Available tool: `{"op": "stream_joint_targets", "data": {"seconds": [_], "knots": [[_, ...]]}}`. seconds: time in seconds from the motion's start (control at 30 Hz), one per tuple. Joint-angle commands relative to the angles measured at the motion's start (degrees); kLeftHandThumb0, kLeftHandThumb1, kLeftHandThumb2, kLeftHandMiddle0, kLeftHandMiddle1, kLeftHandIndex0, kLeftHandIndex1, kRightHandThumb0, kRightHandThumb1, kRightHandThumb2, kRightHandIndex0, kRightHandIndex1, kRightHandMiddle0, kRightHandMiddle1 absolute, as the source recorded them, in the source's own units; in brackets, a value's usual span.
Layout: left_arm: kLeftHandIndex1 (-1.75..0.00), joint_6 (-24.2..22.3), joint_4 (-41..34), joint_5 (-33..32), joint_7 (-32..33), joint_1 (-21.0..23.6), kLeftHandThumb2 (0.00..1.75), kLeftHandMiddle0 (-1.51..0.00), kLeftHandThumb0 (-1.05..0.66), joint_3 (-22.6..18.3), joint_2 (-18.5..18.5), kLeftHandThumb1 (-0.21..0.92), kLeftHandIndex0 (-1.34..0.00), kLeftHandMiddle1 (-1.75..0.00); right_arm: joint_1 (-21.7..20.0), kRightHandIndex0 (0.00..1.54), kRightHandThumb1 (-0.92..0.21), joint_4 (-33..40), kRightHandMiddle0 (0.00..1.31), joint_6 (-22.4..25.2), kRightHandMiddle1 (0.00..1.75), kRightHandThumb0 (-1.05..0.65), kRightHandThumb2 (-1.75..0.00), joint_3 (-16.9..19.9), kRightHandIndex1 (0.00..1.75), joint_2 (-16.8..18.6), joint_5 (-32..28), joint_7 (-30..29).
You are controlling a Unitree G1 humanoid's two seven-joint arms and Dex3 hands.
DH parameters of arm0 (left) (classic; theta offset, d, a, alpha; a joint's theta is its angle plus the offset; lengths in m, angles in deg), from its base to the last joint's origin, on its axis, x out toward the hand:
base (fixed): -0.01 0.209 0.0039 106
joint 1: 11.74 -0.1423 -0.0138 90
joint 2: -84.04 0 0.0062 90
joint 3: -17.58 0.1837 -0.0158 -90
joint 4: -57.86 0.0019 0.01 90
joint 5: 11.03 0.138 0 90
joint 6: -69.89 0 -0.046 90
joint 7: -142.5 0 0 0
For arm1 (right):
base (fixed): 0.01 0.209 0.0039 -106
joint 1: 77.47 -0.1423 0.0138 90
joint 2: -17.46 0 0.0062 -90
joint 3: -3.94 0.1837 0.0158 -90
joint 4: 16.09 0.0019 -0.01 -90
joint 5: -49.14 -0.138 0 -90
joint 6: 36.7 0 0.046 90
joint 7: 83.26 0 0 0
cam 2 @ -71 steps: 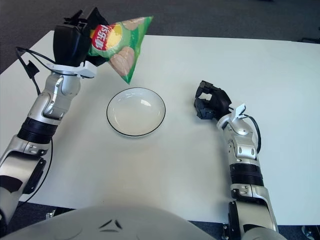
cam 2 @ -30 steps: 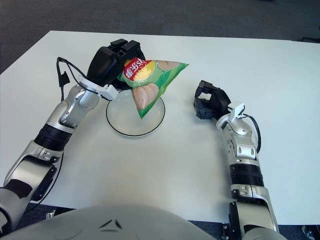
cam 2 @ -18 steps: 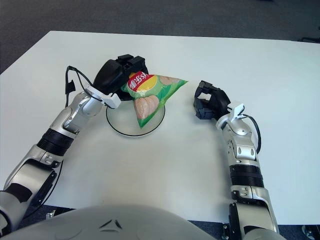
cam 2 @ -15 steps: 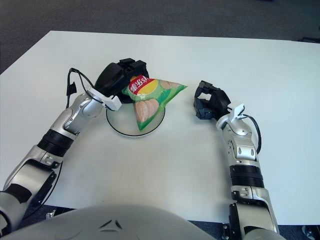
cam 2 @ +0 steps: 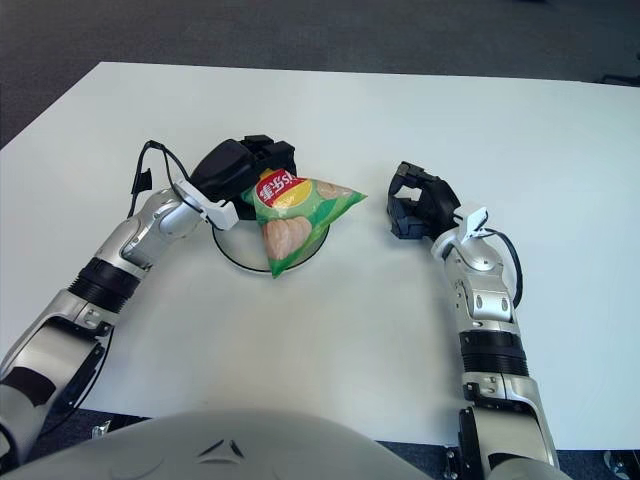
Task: Put the snack into the plate.
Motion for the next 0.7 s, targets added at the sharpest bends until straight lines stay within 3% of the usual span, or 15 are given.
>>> {"op": "stream_joint_targets", "data": {"seconds": [0.0,0.13,0.2,0.3,0.33,0.4,0.5,0.53,0.6,0.63,0.67], "knots": [[-1.75,-2.42,-0.10,2.89,-2.41,-1.36,1.66,-0.83,0.00,1.16,1.73,0.02,-0.61,-1.74,4.10,1.30,-0.34,-3.23,0.60,5.05,1.75,-0.48,-1.29,-2.59,1.75,0.49,2.48,0.89],[-1.73,-2.62,-0.83,6.86,-4.68,-0.81,1.72,-0.87,-0.01,3.02,4.37,-0.04,-0.67,-1.74,4.14,1.30,-0.34,-3.21,0.60,4.96,1.75,-0.48,-1.29,-2.49,1.75,0.55,2.31,0.89],[-1.62,-1.98,-1.30,8.14,-5.86,-0.17,1.71,-0.89,-0.01,3.74,5.75,-0.07,-0.74,-1.75,4.16,1.30,-0.34,-3.23,0.60,4.87,1.75,-0.48,-1.29,-2.46,1.75,0.59,2.21,0.93],[-1.56,-1.42,-2.09,8.20,-7.68,0.39,1.67,-0.88,-0.01,4.16,7.11,-0.04,-0.74,-1.75,4.17,1.29,-0.34,-3.12,0.60,4.86,1.75,-0.48,-1.29,-2.44,1.75,0.61,2.12,0.97],[-1.59,-1.42,-2.30,7.93,-8.16,0.49,1.56,-0.91,-0.10,4.16,7.30,0.06,-0.70,-1.75,4.16,1.29,-0.34,-3.09,0.60,4.87,1.75,-0.48,-1.29,-2.44,1.75,0.60,2.10,0.97],[-1.68,-1.16,-2.52,5.37,-11.74,0.89,1.21,-0.94,-0.28,4.42,7.95,0.37,-0.52,-1.75,4.14,1.29,-0.34,-3.19,0.60,4.76,1.75,-0.48,-1.29,-2.45,1.75,0.59,2.05,1.11],[-1.73,-0.48,-3.00,2.23,-15.65,1.37,0.82,-0.82,-0.34,4.51,8.89,0.69,-0.34,-1.75,4.11,1.29,-0.34,-3.24,0.60,4.81,1.75,-0.48,-1.29,-2.49,1.75,0.54,2.08,1.17],[-1.73,-0.33,-3.44,0.56,-17.73,1.65,0.75,-0.80,-0.34,4.50,9.40,0.73,-0.31,-1.75,4.11,1.29,-0.34,-3.21,0.60,4.89,1.75,-0.48,-1.29,-2.52,1.75,0.51,2.15,1.11],[-1.49,-0.28,-4.00,-1.45,-20.27,1.97,0.66,-0.48,-0.60,4.47,9.96,0.84,-0.13,-1.75,4.11,1.29,-0.34,-3.17,0.60,4.96,1.75,-0.48,-1.29,-2.56,1.75,0.47,2.23,1.04],[-1.46,-0.39,-4.13,-2.79,-22.09,2.20,0.65,-0.43,-0.63,4.54,10.25,0.86,-0.10,-1.75,4.12,1.29,-0.34,-3.13,0.60,5.01,1.75,-0.48,-1.29,-2.57,1.75,0.46,2.27,1.00],[-1.33,-0.57,-4.20,-3.97,-23.79,2.39,0.64,-0.31,-0.70,4.62,10.48,0.88,-0.06,-1.58,4.13,1.29,-0.34,-3.09,0.60,5.06,1.75,-0.48,-1.29,-2.58,1.75,0.45,2.29,0.96]]}}
